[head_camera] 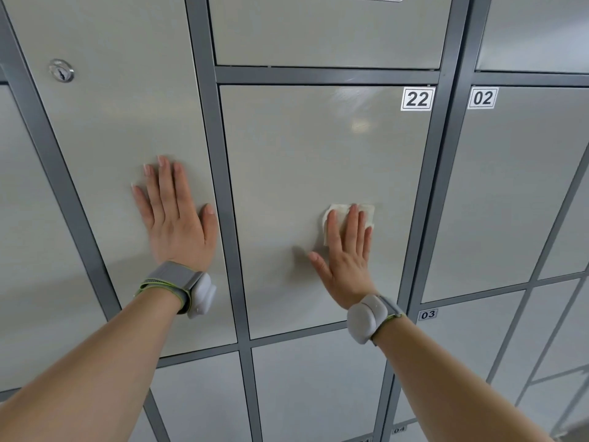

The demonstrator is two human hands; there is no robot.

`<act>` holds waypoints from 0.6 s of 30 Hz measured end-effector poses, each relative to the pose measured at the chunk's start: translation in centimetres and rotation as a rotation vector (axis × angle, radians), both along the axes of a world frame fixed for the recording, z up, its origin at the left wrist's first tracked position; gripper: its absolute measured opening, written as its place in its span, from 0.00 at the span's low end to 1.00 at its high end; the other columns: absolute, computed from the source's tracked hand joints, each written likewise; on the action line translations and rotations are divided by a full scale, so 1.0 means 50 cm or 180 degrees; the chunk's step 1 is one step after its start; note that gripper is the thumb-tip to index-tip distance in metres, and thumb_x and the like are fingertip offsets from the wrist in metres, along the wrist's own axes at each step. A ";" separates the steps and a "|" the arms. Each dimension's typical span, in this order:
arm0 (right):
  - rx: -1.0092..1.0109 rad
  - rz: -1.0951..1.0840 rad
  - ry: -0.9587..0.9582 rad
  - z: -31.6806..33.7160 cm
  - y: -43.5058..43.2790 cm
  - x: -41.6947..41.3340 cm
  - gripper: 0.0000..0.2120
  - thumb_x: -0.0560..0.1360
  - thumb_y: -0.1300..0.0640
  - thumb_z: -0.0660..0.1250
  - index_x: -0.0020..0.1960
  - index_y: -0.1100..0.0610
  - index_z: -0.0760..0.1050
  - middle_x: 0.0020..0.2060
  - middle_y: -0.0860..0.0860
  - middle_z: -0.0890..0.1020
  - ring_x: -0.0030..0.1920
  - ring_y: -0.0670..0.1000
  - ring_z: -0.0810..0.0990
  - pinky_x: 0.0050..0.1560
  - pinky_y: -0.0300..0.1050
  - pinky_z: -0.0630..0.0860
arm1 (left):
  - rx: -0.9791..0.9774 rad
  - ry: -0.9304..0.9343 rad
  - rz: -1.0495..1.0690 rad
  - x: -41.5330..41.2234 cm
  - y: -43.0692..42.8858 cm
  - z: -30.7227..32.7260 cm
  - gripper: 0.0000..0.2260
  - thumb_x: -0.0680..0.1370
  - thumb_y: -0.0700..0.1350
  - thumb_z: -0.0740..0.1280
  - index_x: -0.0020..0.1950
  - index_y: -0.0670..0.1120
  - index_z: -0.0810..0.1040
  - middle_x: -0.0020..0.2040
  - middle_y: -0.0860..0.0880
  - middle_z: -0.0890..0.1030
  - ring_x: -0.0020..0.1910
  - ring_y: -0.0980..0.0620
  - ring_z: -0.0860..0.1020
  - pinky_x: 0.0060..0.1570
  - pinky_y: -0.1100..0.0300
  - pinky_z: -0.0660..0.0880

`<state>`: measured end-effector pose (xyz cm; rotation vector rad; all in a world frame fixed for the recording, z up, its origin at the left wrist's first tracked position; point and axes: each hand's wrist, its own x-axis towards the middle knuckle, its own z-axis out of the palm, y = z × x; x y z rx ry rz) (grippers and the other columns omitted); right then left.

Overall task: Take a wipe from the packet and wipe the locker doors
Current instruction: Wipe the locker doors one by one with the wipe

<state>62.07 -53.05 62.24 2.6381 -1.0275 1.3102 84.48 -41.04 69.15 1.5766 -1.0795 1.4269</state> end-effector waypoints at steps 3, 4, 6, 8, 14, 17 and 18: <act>0.0035 -0.0017 -0.0382 0.058 -0.019 -0.007 0.34 0.76 0.36 0.44 0.76 0.50 0.38 0.74 0.54 0.34 0.73 0.50 0.30 0.72 0.48 0.29 | 0.0022 0.0022 0.0001 0.000 0.001 0.000 0.27 0.78 0.45 0.56 0.73 0.32 0.57 0.72 0.31 0.60 0.72 0.34 0.54 0.73 0.49 0.39; 0.0131 -0.0028 -0.0556 0.076 -0.022 -0.007 0.34 0.76 0.37 0.43 0.76 0.50 0.39 0.74 0.54 0.35 0.74 0.51 0.30 0.71 0.47 0.29 | 0.0045 0.0037 -0.0017 -0.001 0.002 0.000 0.27 0.78 0.45 0.56 0.73 0.32 0.57 0.72 0.32 0.60 0.72 0.35 0.54 0.73 0.49 0.39; 0.0286 -0.0052 -0.0713 0.090 -0.014 0.003 0.35 0.75 0.36 0.43 0.76 0.51 0.39 0.75 0.57 0.36 0.74 0.53 0.32 0.70 0.46 0.27 | 0.0074 0.0065 -0.0072 -0.002 0.005 -0.002 0.27 0.78 0.45 0.56 0.73 0.32 0.57 0.73 0.32 0.59 0.72 0.35 0.53 0.73 0.48 0.39; 0.0276 -0.0070 -0.0617 0.074 0.005 0.022 0.36 0.75 0.36 0.43 0.75 0.52 0.37 0.74 0.58 0.36 0.74 0.55 0.31 0.70 0.48 0.27 | 0.0088 0.0062 -0.0118 -0.002 0.007 -0.001 0.27 0.78 0.44 0.56 0.73 0.32 0.57 0.73 0.32 0.59 0.73 0.35 0.53 0.73 0.49 0.39; 0.0087 0.0106 -0.0033 0.000 0.054 0.054 0.38 0.75 0.31 0.38 0.76 0.52 0.35 0.73 0.56 0.33 0.74 0.55 0.30 0.72 0.53 0.30 | 0.0266 0.0103 -0.0295 0.002 0.022 -0.010 0.26 0.78 0.44 0.55 0.74 0.33 0.57 0.73 0.34 0.59 0.73 0.38 0.52 0.74 0.51 0.40; 0.0155 0.0181 -0.0222 0.017 0.053 0.047 0.36 0.75 0.32 0.39 0.75 0.50 0.37 0.74 0.53 0.33 0.74 0.52 0.30 0.73 0.51 0.31 | 0.0454 0.0062 -0.0312 0.008 0.038 -0.022 0.26 0.78 0.44 0.55 0.73 0.34 0.57 0.74 0.35 0.60 0.74 0.38 0.52 0.75 0.50 0.42; 0.0195 0.0171 -0.0370 0.029 0.051 0.044 0.34 0.75 0.33 0.41 0.75 0.49 0.38 0.74 0.53 0.34 0.74 0.51 0.30 0.73 0.51 0.32 | 0.0508 0.0064 -0.0316 0.010 0.044 -0.027 0.26 0.78 0.44 0.54 0.74 0.34 0.57 0.74 0.36 0.60 0.74 0.38 0.52 0.75 0.50 0.42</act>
